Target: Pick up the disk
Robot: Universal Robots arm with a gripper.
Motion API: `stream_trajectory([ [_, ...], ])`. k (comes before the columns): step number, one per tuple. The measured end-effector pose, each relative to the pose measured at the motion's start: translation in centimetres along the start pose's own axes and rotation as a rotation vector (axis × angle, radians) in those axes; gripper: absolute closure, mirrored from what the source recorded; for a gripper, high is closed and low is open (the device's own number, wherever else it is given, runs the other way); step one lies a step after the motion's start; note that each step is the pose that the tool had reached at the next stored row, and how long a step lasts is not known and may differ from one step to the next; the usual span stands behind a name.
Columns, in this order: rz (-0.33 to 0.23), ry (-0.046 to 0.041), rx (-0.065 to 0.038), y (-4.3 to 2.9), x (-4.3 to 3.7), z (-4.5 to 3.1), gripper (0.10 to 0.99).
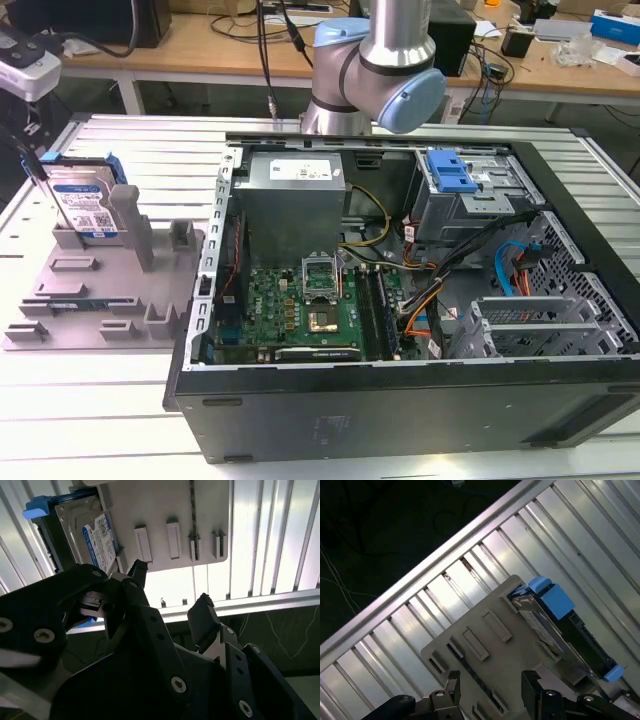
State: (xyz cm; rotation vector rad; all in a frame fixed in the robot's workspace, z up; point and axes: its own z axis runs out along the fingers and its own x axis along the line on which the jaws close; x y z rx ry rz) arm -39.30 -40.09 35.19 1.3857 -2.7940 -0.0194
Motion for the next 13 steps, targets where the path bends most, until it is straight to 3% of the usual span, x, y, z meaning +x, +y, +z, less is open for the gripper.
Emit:
stream_trajectory([
  [7,-0.151,0.0032,0.002,0.0,0.0,0.06,0.482],
  [13,-0.33,0.007,0.005,0.0,0.0,0.13,0.482],
])
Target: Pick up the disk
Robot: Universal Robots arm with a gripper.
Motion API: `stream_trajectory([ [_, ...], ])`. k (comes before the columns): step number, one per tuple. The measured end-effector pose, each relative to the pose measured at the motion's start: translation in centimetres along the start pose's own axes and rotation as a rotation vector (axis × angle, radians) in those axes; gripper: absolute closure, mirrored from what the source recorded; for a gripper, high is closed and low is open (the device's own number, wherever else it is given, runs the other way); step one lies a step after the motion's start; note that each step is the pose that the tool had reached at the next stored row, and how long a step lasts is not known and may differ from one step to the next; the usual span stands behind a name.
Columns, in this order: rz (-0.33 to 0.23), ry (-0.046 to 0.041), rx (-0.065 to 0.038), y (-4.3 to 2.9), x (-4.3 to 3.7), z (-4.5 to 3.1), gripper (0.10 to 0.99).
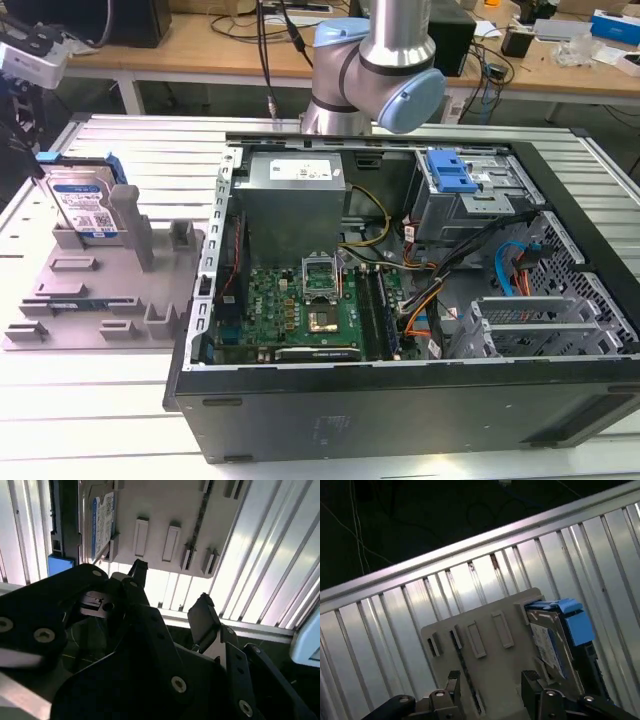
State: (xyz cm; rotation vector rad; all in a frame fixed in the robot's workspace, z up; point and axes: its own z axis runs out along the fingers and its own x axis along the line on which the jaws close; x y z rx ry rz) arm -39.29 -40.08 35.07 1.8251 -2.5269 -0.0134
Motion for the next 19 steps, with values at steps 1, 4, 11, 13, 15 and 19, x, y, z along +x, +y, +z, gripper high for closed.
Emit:
stream_trajectory([
  [1,-0.04,0.0008,0.001,0.0,0.0,0.02,0.482],
  [4,-0.129,0.0023,0.003,0.0,0.0,0.08,0.482],
  [11,-0.184,0.0027,0.007,0.04,-0.08,0.11,0.482],
  [13,-0.185,0.0031,0.007,0.3,-0.91,0.11,0.482],
  [15,-0.189,0.0033,0.007,0.52,-1.54,0.1,0.482],
  [19,-0.21,0.0037,0.008,0.87,-2.61,0.09,0.482],
])
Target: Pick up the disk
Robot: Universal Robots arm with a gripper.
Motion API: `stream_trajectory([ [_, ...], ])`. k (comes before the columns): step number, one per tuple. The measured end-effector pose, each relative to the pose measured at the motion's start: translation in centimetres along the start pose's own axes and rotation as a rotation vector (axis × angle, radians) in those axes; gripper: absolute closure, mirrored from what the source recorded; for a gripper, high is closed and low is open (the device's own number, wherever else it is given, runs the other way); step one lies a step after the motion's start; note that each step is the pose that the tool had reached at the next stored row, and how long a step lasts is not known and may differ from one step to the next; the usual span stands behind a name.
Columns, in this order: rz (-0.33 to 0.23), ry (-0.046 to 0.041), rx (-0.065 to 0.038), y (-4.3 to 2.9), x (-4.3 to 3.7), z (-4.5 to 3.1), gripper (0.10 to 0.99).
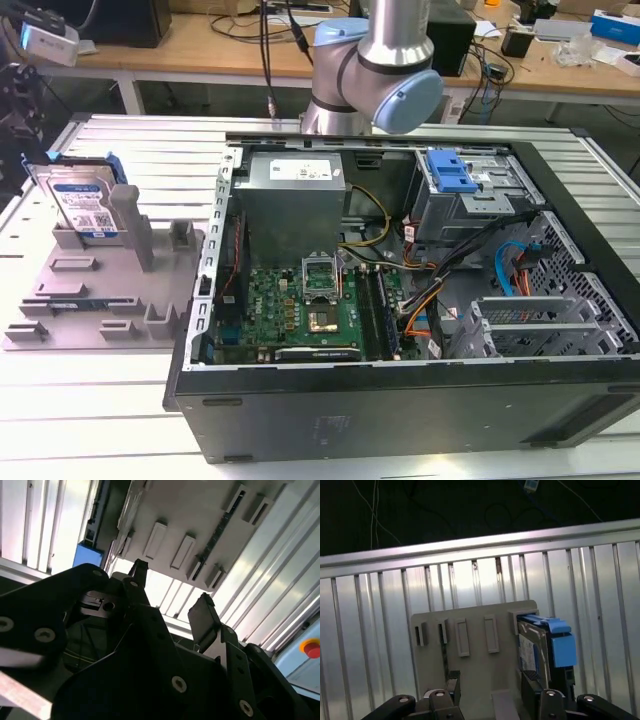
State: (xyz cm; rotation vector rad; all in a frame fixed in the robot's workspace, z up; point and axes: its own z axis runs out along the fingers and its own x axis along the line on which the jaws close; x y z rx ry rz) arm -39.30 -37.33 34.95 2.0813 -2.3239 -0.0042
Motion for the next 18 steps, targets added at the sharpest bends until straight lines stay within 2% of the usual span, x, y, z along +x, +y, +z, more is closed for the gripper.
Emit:
stream_trajectory([
  [4,-0.028,0.0017,0.001,0.14,-1.31,-0.02,0.482],
  [5,-0.041,0.0029,0.001,0.22,-2.01,-0.03,0.482],
  [8,-0.061,0.0045,0.001,0.34,-3.08,-0.04,0.482],
  [9,-0.074,0.0052,0.002,0.42,-3.83,-0.05,0.482],
  [12,-0.09,0.0056,0.004,0.52,-4.66,-0.05,0.482],
  [15,-0.115,0.0066,0.007,0.53,-4.83,0.15,0.482],
  [18,-0.134,0.0066,0.015,0.56,-4.91,0.35,0.482],
])
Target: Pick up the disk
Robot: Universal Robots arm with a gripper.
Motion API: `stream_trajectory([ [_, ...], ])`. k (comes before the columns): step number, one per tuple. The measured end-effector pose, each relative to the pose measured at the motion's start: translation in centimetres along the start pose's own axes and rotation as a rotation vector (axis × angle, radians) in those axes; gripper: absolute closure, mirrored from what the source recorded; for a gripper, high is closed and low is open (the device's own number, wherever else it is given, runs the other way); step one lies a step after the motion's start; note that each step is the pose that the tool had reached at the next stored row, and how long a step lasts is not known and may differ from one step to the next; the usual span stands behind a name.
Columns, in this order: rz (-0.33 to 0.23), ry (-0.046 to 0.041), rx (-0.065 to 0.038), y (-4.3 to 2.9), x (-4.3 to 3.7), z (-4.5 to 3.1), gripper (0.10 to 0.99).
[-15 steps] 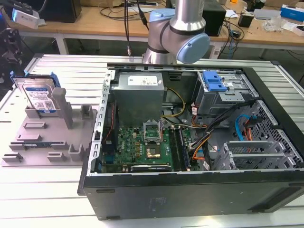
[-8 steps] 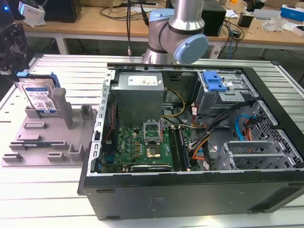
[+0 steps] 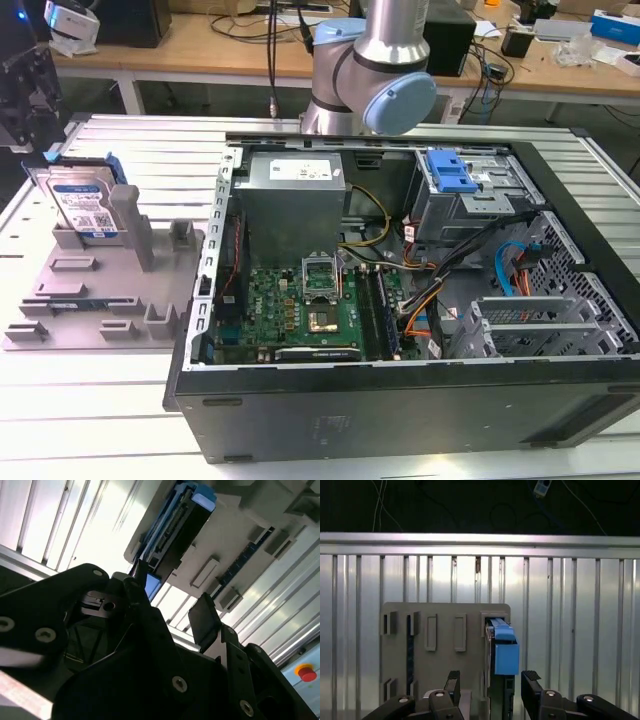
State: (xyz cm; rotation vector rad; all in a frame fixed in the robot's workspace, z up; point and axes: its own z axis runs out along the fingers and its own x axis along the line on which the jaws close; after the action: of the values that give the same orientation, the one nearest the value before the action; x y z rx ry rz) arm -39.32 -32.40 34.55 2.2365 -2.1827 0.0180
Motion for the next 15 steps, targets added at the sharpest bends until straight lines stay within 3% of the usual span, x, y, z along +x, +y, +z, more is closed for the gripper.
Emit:
stream_trajectory([
  [5,-0.001,-0.0001,0.003,0.2,-0.04,0.04,0.482],
  [8,-0.001,0.0,0.003,0.25,-0.58,0.06,0.482],
  [11,-0.001,0.0,0.003,1.18,-0.9,0.31,0.482],
  [15,-0.001,0.0001,0.003,1.27,-1.04,0.56,0.482],
])
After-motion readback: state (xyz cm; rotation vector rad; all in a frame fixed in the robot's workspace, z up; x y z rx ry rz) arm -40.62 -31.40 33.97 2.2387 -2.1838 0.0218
